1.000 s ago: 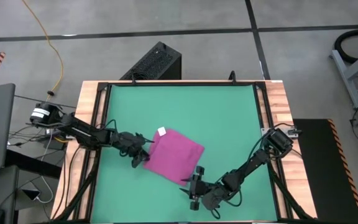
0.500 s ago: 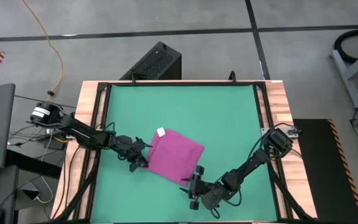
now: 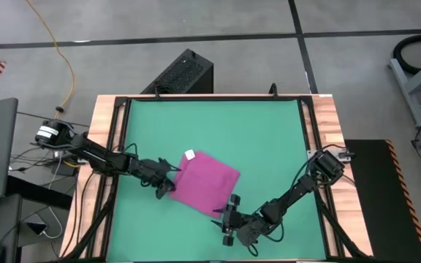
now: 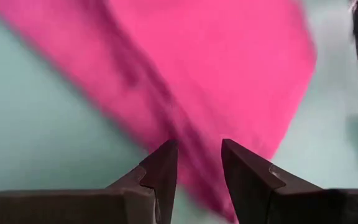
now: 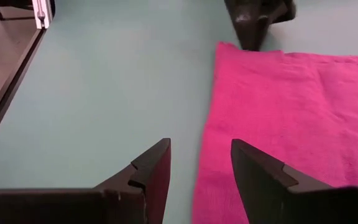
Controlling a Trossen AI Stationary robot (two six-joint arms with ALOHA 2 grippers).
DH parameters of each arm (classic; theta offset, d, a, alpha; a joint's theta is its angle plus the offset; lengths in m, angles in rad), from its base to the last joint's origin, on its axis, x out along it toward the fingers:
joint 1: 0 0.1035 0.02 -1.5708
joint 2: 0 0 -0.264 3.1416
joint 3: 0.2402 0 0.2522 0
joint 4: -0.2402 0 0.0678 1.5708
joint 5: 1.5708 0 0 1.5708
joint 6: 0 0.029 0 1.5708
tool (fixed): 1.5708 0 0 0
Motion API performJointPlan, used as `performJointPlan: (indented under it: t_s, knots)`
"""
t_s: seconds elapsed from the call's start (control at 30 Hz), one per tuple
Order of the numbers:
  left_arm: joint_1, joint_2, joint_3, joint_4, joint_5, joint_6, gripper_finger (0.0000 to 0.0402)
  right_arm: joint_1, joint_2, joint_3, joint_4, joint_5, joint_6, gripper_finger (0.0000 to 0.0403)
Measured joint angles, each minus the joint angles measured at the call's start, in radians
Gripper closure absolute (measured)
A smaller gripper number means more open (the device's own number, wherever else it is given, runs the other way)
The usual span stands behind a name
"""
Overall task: Roll towel
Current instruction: Fold the pink towel
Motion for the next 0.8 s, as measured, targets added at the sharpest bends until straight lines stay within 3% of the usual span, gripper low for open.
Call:
performJointPlan:
  t_s: [0.1, 0.3, 0.43, 0.63, 0.8]
  knots:
    - [0.003, -0.001, 0.002, 0.071, -0.061, 0.072, 0.0285, -0.006, 0.0, 0.0, 0.0, 0.0, 0.0, 0.0214]
    - [0.05, 0.004, 0.001, 0.039, -0.148, 0.174, 0.0285, -0.009, 0.0, 0.0, 0.0, 0.0, 0.0, 0.0214]
    - [0.077, 0.006, 0.001, -0.021, -0.086, 0.142, 0.0285, -0.013, 0.0, 0.0, 0.0, 0.0, 0.016, 0.0214]
    - [0.073, 0.006, 0.002, -0.053, -0.075, 0.098, 0.0285, -0.013, 0.0, 0.0, 0.0, 0.0, 0.018, 0.0214]
    - [0.07, 0.007, 0.001, 0.042, 0.077, 0.018, 0.0285, -0.013, 0.0, 0.0, 0.0, 0.0, 0.018, 0.0214]
